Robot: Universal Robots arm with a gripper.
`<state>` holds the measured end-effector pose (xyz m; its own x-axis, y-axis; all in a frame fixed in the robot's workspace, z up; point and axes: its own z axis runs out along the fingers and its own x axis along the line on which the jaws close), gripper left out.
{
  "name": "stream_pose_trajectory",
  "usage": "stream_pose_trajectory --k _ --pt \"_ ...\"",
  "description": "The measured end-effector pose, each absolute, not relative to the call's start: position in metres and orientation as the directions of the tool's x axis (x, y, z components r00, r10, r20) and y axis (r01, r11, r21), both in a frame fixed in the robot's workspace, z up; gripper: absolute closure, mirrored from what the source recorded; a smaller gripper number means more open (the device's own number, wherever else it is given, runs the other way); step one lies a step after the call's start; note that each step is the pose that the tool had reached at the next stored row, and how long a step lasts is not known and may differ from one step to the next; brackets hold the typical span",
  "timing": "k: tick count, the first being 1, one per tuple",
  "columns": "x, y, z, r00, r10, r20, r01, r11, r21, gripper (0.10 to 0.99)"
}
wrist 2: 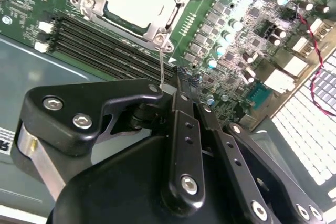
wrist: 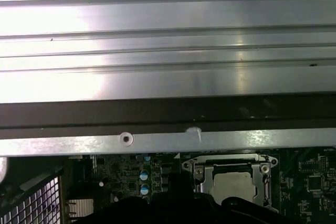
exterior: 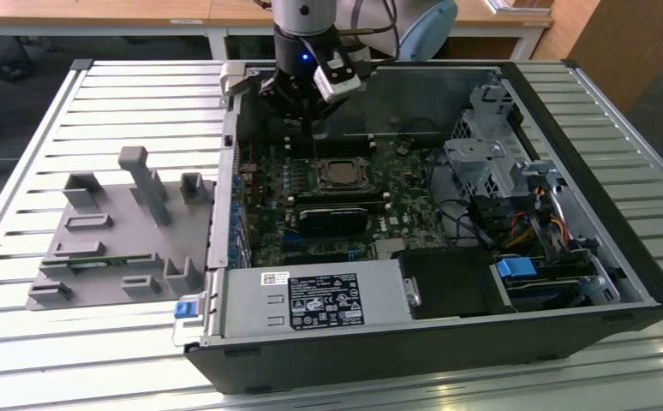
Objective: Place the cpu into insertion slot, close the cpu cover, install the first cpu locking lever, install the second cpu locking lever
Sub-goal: 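Install the first cpu locking lever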
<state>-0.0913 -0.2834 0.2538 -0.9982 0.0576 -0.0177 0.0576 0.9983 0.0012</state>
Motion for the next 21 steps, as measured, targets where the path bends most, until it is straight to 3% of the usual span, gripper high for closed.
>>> stream_pose_trajectory --k 21 --pt "-0.057 -0.284 0.253 -0.998 0.058 -0.017 0.058 0.998 0.005 0.98"
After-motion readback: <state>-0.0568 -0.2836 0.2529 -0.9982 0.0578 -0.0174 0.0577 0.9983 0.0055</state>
